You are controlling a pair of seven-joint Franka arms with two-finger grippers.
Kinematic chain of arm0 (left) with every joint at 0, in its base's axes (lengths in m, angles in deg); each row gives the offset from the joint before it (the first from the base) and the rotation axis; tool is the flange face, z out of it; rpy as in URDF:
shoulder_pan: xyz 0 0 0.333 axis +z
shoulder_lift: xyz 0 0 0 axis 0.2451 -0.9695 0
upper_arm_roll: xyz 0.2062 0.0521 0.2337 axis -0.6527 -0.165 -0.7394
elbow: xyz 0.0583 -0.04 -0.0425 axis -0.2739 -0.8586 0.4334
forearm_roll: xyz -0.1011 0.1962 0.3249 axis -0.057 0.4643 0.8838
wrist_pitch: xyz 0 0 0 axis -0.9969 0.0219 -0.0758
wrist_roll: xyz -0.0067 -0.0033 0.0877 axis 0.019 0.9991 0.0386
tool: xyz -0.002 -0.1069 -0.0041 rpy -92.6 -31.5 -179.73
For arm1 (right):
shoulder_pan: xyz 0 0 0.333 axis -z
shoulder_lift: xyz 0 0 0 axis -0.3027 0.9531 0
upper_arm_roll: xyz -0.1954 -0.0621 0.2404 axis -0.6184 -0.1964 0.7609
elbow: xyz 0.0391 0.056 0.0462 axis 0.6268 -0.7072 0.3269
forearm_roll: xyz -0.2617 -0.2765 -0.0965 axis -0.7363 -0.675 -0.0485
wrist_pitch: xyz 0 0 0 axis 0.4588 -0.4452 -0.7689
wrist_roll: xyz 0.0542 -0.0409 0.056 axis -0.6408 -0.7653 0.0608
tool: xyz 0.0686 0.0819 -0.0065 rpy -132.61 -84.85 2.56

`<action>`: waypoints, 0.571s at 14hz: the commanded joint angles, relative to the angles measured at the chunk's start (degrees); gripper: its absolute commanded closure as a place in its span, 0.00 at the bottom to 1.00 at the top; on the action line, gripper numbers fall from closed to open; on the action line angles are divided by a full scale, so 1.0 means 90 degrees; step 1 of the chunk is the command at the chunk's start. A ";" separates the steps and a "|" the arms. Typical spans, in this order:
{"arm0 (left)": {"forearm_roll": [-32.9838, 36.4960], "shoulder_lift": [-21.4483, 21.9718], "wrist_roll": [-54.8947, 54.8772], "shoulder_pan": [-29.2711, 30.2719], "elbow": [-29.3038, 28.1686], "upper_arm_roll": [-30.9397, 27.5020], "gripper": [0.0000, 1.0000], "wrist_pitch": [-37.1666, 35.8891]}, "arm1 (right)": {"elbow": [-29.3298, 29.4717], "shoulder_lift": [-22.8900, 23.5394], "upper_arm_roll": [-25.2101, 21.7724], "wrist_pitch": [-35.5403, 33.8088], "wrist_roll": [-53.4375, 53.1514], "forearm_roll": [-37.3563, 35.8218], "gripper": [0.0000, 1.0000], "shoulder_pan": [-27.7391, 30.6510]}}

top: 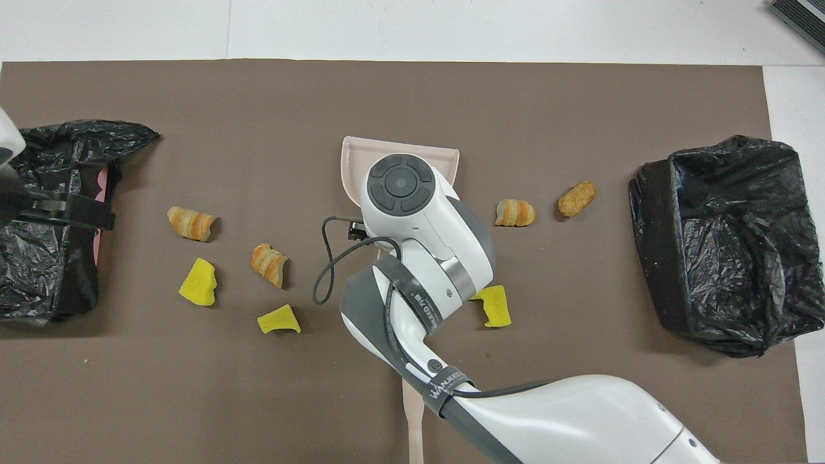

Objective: Sweep and dump trash in bin
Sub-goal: 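Lift the dustpan with the right gripper while the left gripper reaches the brush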

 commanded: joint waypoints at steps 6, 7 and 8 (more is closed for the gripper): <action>-0.0098 0.1918 0.0001 -0.1085 -0.3656 -0.0067 0.00 0.2117 | 0.0012 -0.0124 0.0005 -0.0038 -0.0055 0.0053 1.00 0.0014; -0.0117 0.1978 0.0011 -0.1260 -0.3931 -0.0076 0.00 0.2402 | 0.0012 -0.0192 0.0005 -0.0096 0.0071 0.0004 1.00 0.0043; -0.0137 0.2008 0.0011 -0.1368 -0.4118 -0.0067 0.00 0.2589 | 0.0012 -0.0309 0.0005 -0.0164 0.0362 -0.0006 1.00 0.0072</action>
